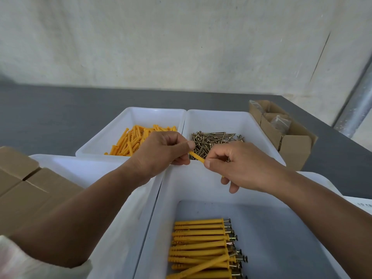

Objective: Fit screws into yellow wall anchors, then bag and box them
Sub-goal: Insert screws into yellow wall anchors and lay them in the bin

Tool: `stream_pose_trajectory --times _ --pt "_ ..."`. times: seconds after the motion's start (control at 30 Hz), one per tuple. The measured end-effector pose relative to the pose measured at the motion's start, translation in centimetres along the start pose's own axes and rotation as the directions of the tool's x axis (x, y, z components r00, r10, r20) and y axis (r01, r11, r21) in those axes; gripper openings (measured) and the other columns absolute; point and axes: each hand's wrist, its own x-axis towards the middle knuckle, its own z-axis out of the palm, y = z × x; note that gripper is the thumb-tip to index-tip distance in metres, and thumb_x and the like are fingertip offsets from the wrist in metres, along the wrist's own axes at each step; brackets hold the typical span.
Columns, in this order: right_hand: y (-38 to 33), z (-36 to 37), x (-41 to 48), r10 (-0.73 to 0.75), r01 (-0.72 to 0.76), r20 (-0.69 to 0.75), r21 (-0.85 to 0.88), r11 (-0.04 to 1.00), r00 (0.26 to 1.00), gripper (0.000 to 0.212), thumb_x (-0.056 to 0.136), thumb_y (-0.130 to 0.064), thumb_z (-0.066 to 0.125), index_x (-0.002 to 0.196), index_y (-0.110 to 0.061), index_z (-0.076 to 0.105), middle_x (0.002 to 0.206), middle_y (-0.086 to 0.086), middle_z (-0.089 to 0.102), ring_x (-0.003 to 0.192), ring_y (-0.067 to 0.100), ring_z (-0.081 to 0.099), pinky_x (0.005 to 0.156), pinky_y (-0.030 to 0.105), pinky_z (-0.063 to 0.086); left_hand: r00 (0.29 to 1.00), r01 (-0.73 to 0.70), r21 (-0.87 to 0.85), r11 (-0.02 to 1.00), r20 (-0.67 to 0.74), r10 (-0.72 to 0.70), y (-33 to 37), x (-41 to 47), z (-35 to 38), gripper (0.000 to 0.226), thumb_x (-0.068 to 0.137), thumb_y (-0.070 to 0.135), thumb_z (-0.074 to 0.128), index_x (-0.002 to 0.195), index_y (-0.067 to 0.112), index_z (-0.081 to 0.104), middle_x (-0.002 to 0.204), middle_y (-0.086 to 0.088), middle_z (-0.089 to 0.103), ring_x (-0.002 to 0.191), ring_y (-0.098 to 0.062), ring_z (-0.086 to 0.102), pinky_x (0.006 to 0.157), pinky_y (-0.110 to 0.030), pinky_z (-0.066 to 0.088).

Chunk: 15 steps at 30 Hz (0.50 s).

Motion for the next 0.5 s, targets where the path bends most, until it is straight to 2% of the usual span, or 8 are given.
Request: stream_pose_trajectory --times 0.13,0.23,0.3,0.37,0.43,0.5 --pt "-0.6 -0.4 -0.3 0.036 -0.034 0.090 -0.019 0.999 0.995 0.018 0.096 -0.041 0.056 0.084 -0.030 0.064 0.076 -0.004 0.068 0.053 0.007 0.069 0.056 0.019 0.052 0.999 0.011 0.008 1.000 -0.030 -0.010 0.1 0.0 -0.1 0.022 0.085 0.020 0.071 0.080 -0.001 0.069 0.064 -0.003 0.067 0.063 -0.012 0.066 0.071 -0.026 0.059" --pt "-1.0 -0.7 -0.9 0.078 -0.056 0.288 -0.082 0.995 0.955 0.018 0.097 -0.041 0.055 0.088 -0.028 0.065 0.086 -0.003 0.069 0.060 0.012 0.072 0.070 0.031 0.057 0.989 0.020 0.081 0.996 -0.151 -0.008 -0.1 0.2 -0.6 0.018 0.085 0.020 0.071 0.076 0.005 0.070 0.065 -0.003 0.068 0.067 -0.015 0.068 0.072 -0.028 0.057" --pt "-1.3 -0.7 -1.4 0.116 -0.055 0.421 -0.154 0.986 0.900 0.015 0.097 -0.036 0.054 0.090 -0.029 0.065 0.091 -0.004 0.069 0.067 0.014 0.073 0.071 0.027 0.055 0.967 0.042 0.207 0.977 -0.255 0.013 -0.4 0.4 -1.1 0.015 0.086 0.021 0.071 0.074 0.012 0.070 0.066 0.000 0.070 0.071 -0.017 0.068 0.071 -0.028 0.056" --pt "-1.6 -0.3 -1.7 0.163 -0.039 0.518 -0.242 0.969 0.840 0.013 0.097 -0.032 0.053 0.093 -0.029 0.064 0.095 -0.002 0.070 0.072 0.014 0.074 0.070 0.023 0.052 0.939 0.088 0.406 0.910 -0.339 0.061 -0.7 0.5 -1.6 0.014 0.085 0.026 0.069 0.072 0.020 0.069 0.066 0.005 0.068 0.066 -0.008 0.062 0.059 -0.018 0.047" --pt "-1.8 0.3 -1.9 0.208 -0.023 0.577 -0.310 0.950 0.790 0.010 0.098 -0.029 0.053 0.097 -0.026 0.063 0.099 0.002 0.072 0.076 0.015 0.074 0.063 0.018 0.049 0.918 0.141 0.541 0.829 -0.385 0.096 -0.9 0.5 -2.0 0.011 0.085 0.028 0.067 0.075 0.024 0.069 0.065 0.011 0.064 0.062 -0.002 0.056 0.051 -0.016 0.037" --pt "-1.9 0.8 -1.9 0.239 -0.008 0.610 -0.356 0.934 0.756 0.010 0.098 -0.026 0.053 0.102 -0.024 0.062 0.103 0.004 0.072 0.080 0.016 0.074 0.059 0.015 0.047 0.908 0.166 0.606 0.778 -0.401 0.118 -1.2 0.6 -2.4 0.009 0.085 0.027 0.064 0.079 0.025 0.070 0.068 0.014 0.063 0.065 -0.001 0.056 0.052 -0.016 0.035"
